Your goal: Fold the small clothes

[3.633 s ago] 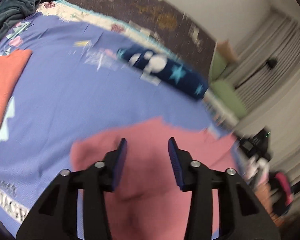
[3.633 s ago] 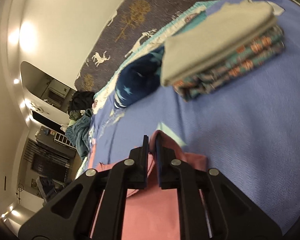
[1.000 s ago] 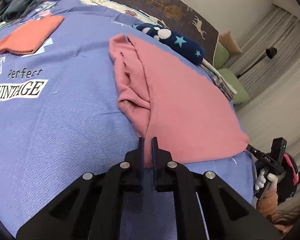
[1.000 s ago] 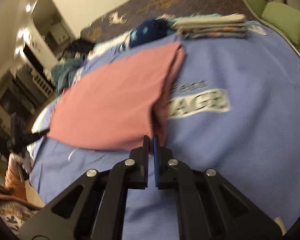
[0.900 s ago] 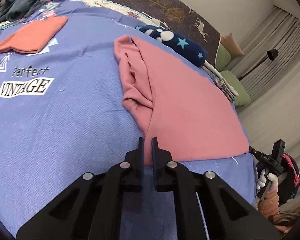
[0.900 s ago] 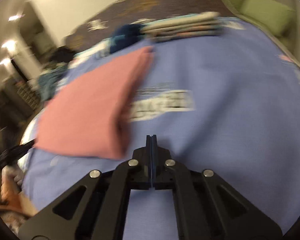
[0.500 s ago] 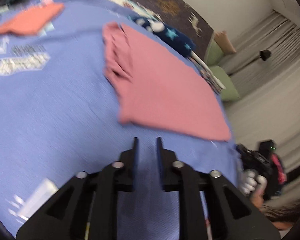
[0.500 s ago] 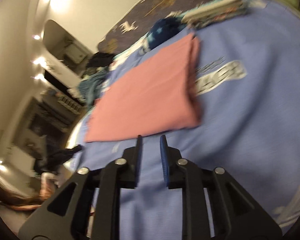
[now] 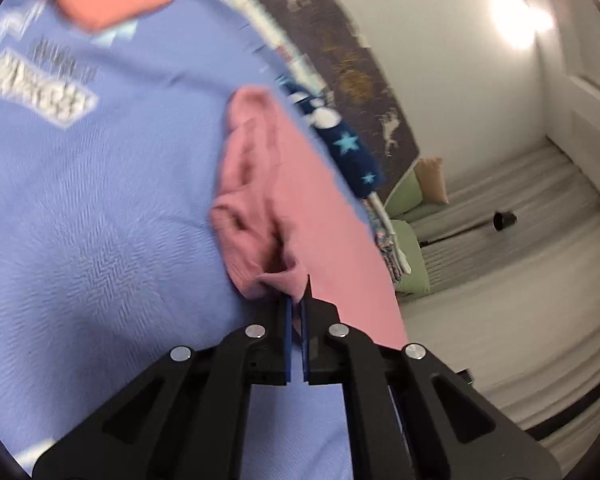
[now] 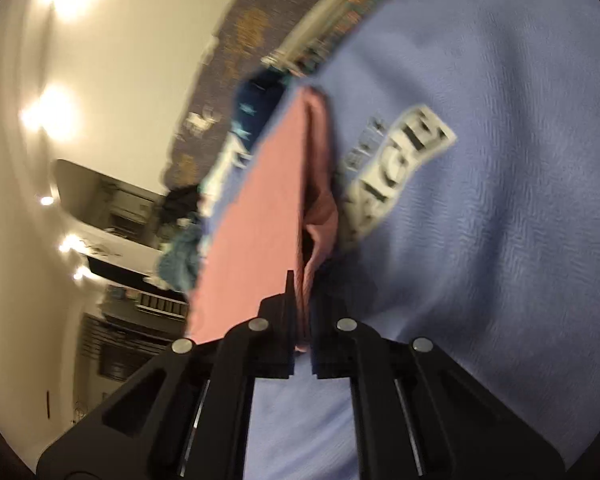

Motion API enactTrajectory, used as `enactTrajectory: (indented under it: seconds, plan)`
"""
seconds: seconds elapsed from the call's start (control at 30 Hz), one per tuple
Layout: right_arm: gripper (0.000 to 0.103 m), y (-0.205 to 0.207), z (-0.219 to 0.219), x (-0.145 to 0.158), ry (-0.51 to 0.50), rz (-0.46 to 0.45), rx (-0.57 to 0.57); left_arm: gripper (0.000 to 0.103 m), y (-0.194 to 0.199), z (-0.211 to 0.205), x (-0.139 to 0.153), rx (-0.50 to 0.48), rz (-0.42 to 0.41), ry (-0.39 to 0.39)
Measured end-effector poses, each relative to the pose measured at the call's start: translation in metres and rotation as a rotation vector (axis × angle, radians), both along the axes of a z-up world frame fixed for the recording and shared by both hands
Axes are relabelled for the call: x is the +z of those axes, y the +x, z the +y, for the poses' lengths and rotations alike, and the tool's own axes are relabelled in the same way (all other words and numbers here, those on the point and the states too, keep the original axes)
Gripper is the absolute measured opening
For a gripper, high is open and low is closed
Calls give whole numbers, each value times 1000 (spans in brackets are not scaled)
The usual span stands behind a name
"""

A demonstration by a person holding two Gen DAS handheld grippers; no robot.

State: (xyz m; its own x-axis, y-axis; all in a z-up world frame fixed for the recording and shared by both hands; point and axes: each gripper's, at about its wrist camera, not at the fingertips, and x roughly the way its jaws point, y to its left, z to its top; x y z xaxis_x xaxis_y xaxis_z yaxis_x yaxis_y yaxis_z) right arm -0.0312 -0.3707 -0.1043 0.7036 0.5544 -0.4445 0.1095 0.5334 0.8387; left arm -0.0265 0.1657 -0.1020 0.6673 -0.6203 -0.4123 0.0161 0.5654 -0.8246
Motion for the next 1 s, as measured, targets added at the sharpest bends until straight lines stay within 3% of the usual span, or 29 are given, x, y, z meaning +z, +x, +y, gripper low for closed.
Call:
enactTrajectory:
  seconds: [0.1, 0.17, 0.27, 0.33, 0.4, 0.47, 0.53, 0.6, 0.63, 0.77, 0.87, 1.0]
  plan:
    - [5, -14, 1, 20, 19, -59, 48, 2, -19, 2, 28, -6, -63, 87]
    - [5, -17, 11, 28, -51, -42, 94, 2, -27, 8, 33, -5, -69, 112]
    - [10, -23, 10, 12, -121, 36, 92, 3, -34, 14, 20, 37, 22, 241]
    - [10, -32, -5, 5, -138, 60, 55, 3, -42, 21, 15, 136, 107, 391]
    - [11, -41, -23, 0, -118, 58, 11, 3, -51, 29, 23, 210, 116, 480]
    - [12, -44, -34, 4, -131, 44, -11, 3, -54, 23, 41, 220, 60, 520]
    - [16, -39, -41, 9, -155, 33, -18, 11, -48, -15, 68, 129, -53, 562]
    - [22, -29, -41, 15, -161, 6, 9, 34, -42, -63, 81, -9, -131, 572]
    - [25, -26, -40, 17, -169, -7, 26, 38, -39, -94, 83, -102, -160, 573]
    - [28, 1, -41, 24, -207, -26, 63, 40, -32, -219, 70, -510, -206, 561]
    - [28, 22, -42, 30, -228, -35, 106, 40, -36, -288, 56, -699, -205, 575]
    - [28, 56, -45, 31, -240, -18, 155, 40, -37, -342, 45, -823, -214, 648]
